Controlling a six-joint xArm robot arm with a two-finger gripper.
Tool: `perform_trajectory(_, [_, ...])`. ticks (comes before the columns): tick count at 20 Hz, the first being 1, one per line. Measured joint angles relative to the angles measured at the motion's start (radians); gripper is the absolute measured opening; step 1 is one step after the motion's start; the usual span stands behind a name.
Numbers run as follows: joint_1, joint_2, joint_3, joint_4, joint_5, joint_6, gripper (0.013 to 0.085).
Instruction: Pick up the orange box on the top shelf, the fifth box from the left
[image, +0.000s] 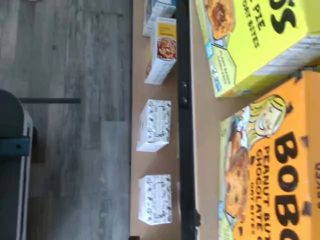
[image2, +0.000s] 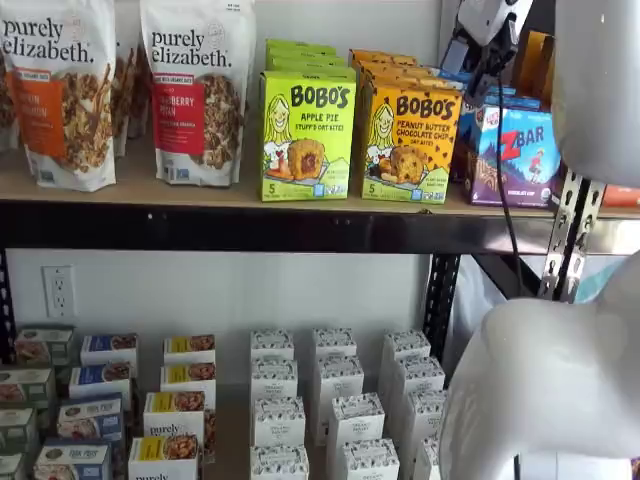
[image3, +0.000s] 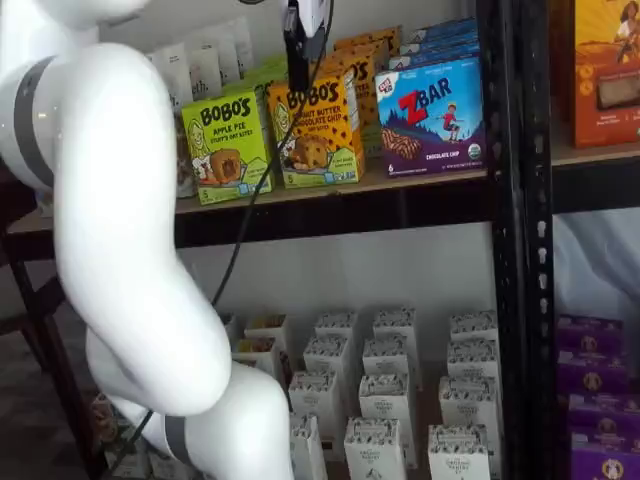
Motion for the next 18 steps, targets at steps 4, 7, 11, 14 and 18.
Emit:
perform_trajectory(4, [0.009, 0.022, -0.003, -0.014, -0.04, -0.001, 0.085])
perform_trajectory(7, [0.014, 0.036, -0.004, -0.015, -0.058, -0.001, 0.085])
perform_trajectory(11, [0.021, 0.055, -0.003, -0.005, -0.09, 0.003, 0.085])
perform_trajectory(14, [0.028, 0.061, 0.001, -0.005, -0.118, 0.007, 0.085])
perform_trajectory(18, [0.042, 0.071, 0.006, -0.024, -0.162, 0.01, 0.085])
